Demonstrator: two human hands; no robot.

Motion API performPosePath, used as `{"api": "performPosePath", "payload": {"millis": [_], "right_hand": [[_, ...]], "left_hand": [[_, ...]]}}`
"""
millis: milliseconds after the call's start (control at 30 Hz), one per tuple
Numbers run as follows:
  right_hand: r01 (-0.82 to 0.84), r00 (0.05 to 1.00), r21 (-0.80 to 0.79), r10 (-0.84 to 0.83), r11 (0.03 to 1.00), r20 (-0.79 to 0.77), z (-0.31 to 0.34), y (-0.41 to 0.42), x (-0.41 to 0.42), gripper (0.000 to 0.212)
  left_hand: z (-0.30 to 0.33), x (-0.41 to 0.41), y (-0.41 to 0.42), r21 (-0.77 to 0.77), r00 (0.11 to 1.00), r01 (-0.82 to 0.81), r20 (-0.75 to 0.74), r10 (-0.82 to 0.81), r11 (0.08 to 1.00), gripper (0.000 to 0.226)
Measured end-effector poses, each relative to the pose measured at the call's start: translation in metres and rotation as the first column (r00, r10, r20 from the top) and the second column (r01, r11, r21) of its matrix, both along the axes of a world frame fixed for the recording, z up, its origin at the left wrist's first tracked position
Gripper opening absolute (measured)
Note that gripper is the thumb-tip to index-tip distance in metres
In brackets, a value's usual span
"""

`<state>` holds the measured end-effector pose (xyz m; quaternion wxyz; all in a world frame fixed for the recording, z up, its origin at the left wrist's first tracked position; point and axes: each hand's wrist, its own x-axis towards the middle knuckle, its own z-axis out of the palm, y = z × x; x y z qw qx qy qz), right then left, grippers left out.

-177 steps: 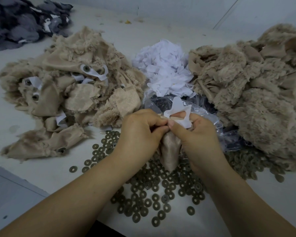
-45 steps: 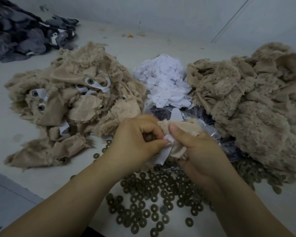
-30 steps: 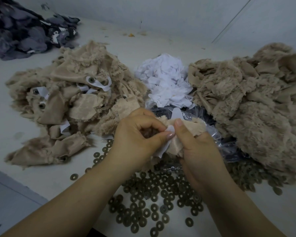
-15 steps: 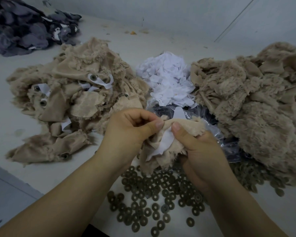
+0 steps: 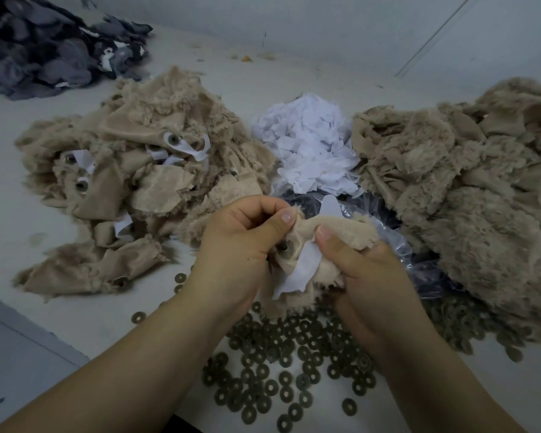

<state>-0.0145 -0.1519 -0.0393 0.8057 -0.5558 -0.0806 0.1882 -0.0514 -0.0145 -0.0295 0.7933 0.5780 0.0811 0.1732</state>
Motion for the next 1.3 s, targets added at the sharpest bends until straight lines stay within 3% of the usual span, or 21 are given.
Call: {"api": "performPosePath", "payload": {"millis": [133, 433, 533, 600, 733, 933, 1067, 1300], "right_hand": [[0.084, 0.996, -0.018, -0.084, 0.996, -0.011, -0.001, 0.002, -0.001, 0.037], [-0.037, 0.936, 0.132, 0.08, 0.991, -0.342, 0.007, 0.002, -0.001, 0.04], [-0.047, 0.931, 0.121, 0.088, 0.992, -0.355, 0.007, 0.002, -0.001, 0.038], [-0.073, 0.936, 0.109, 0.106, 0.991, -0.335, 0.008, 0.001, -0.002, 0.039], [-0.108, 0.938, 0.109, 0.137, 0.988, -0.319, 0.009, 0.0, -0.003, 0.039], [-0.141, 0.902, 0.189, 0.205, 0.972, -0.38, 0.012, 0.0, -0.002, 0.049], [-0.119, 0.909, 0.195, 0.186, 0.974, -0.373, 0.012, 0.0, -0.002, 0.048], [-0.088, 0.957, 0.196, 0.137, 0.977, -0.256, 0.011, 0.003, -0.007, 0.041]], "left_hand": [[-0.001, -0.002, 0.001, 0.09, 0.999, 0.008, 0.05, -0.013, 0.996, 0.03], [-0.001, -0.003, -0.003, 0.26, 0.996, -0.092, 0.015, 0.091, 0.961, 0.023], [0.0, -0.004, -0.001, 0.425, 0.987, -0.154, 0.115, 0.115, 0.892, 0.027], [0.004, -0.006, 0.0, 0.548, 0.978, -0.169, 0.199, 0.068, 0.819, 0.017], [0.009, -0.005, 0.001, 0.739, 0.982, -0.135, 0.19, -0.012, 0.661, 0.01], [0.008, -0.004, 0.005, 0.804, 0.991, -0.096, 0.131, -0.017, 0.586, 0.011], [0.007, -0.005, 0.003, 0.769, 0.992, -0.103, 0.129, 0.005, 0.63, 0.014], [0.008, -0.003, 0.003, 0.766, 0.985, -0.146, 0.172, 0.02, 0.626, 0.023]]}}
